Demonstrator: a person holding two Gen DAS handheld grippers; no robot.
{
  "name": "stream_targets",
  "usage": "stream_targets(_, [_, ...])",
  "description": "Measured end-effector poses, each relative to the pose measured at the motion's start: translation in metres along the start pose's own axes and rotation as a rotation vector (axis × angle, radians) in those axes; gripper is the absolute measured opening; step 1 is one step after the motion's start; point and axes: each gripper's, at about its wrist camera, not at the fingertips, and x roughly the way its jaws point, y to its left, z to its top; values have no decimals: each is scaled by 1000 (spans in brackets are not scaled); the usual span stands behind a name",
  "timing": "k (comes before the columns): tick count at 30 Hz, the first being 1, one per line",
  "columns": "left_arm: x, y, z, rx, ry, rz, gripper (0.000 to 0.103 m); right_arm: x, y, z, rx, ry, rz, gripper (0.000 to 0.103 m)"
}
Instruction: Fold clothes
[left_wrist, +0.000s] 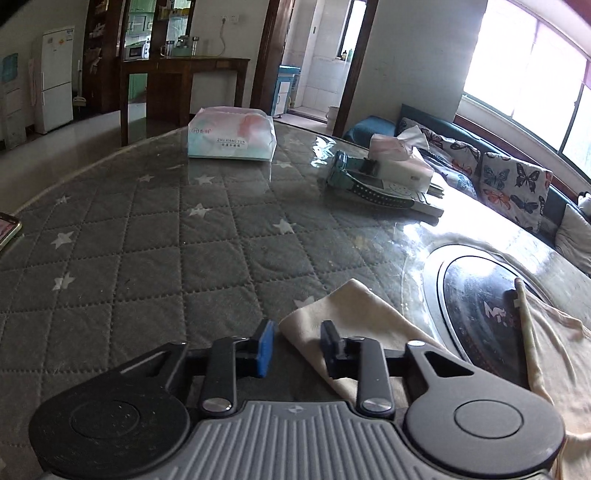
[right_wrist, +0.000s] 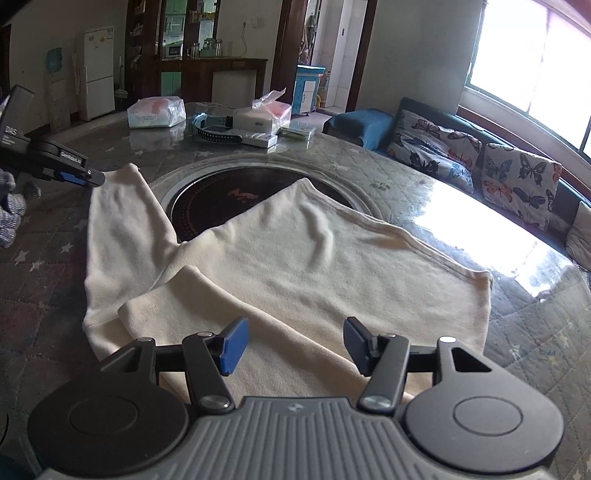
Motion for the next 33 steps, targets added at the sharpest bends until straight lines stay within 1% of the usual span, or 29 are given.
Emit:
stream_targets(2, [2,-1,-1,-5,-7,0,13,-5,0,-1,0,-9,-2,58])
stream_targets(5, [-2,-2,1,-33,-23,-22,9,-14,-1,-3,4,-22,-2,58])
stream_targets(8, [-19,-12,5,-33,-64,-75,6,-23,-3,-6,12,-36,-4,58])
stream_targets(10, [-36,-25,8,-17,-96,-129,6,-29,-6,-8,20,-46,-13,58])
stream_targets(13, [-65,-50,12,18,-137,-229,6,-36,-14,-13,43,-57,-28,58])
stream_targets(18, [-109,-107,6,119,-180,-403,6,-45,-29,-23,96,-65,-43,58])
stream_targets(23, [-137,-163,-12,202,-158,-573,6,-58,-41,-36,137,-80,-70,58])
stream_targets(26, [-148,-194,-29,262,-143,-662,6,-65,-50,-45,167,-80,-91,58])
stream_targets(30, [-146,-227,-55,313,-81,-744,6,-70,-61,-55,202,-68,-108,58])
stream_targets(33, [-138,-245,-75,359,-29,-767,6,-71,-66,-60,215,-61,-120,58])
